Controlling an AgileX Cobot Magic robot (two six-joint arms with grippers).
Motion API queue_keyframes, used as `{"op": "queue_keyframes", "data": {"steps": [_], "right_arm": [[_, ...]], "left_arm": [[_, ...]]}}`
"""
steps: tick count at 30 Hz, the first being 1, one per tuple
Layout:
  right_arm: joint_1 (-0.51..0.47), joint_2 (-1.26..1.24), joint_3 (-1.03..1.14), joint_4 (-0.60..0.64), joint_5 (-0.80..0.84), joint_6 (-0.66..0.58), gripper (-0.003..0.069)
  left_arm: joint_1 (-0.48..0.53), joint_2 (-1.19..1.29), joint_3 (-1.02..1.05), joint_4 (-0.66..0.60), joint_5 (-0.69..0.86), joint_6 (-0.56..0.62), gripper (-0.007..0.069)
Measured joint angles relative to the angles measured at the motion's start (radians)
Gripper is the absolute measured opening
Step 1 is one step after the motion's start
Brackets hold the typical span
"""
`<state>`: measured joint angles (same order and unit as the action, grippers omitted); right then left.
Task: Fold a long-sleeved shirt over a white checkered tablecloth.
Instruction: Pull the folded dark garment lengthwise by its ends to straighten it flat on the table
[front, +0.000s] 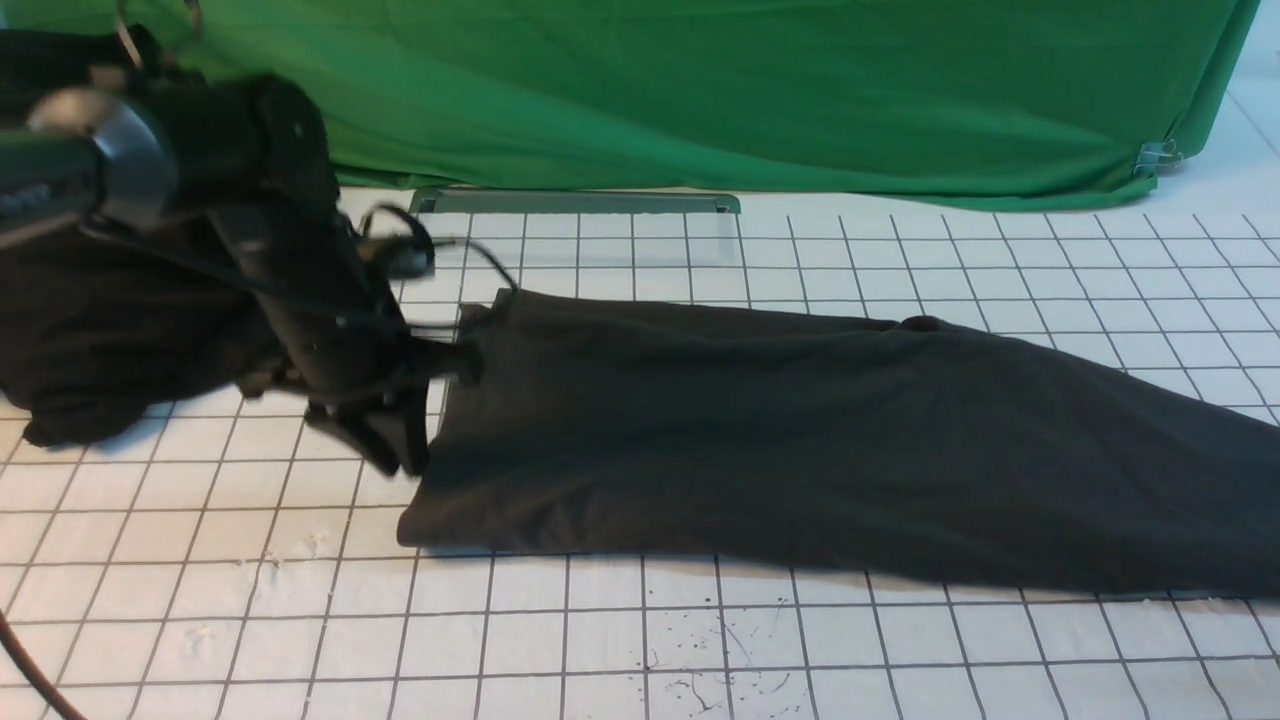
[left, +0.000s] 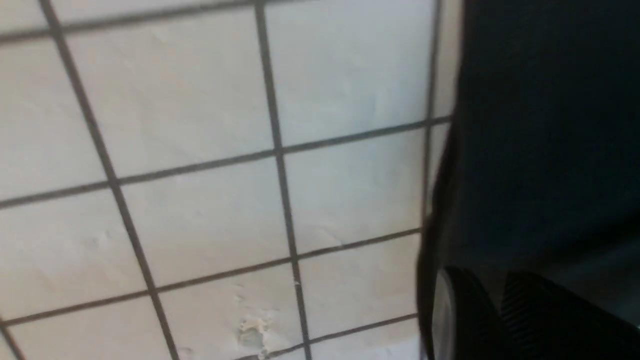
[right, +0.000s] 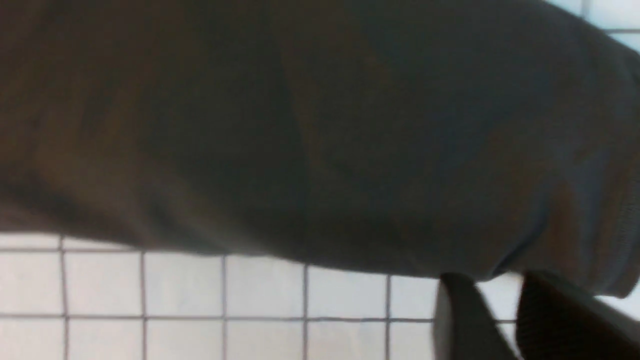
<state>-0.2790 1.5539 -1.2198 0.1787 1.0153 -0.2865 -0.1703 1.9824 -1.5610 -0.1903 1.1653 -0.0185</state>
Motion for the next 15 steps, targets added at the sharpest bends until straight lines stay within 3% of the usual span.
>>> {"op": "queue_keyframes", "data": {"steps": [6,15], "right_arm": [[-0.102,0.116,0.000,-0.011,-0.057,0.041,0.0466],[-0.172,0.268,0.000,-0.040,-0.114,0.059,0.0578]], "left_arm": [[0.000,-0.068,-0.037,0.001,-0.005,-0.002,0.0218],[0.000,-0.058,-0.037,0.002,-0.010,-0.019,0.0346]]}}
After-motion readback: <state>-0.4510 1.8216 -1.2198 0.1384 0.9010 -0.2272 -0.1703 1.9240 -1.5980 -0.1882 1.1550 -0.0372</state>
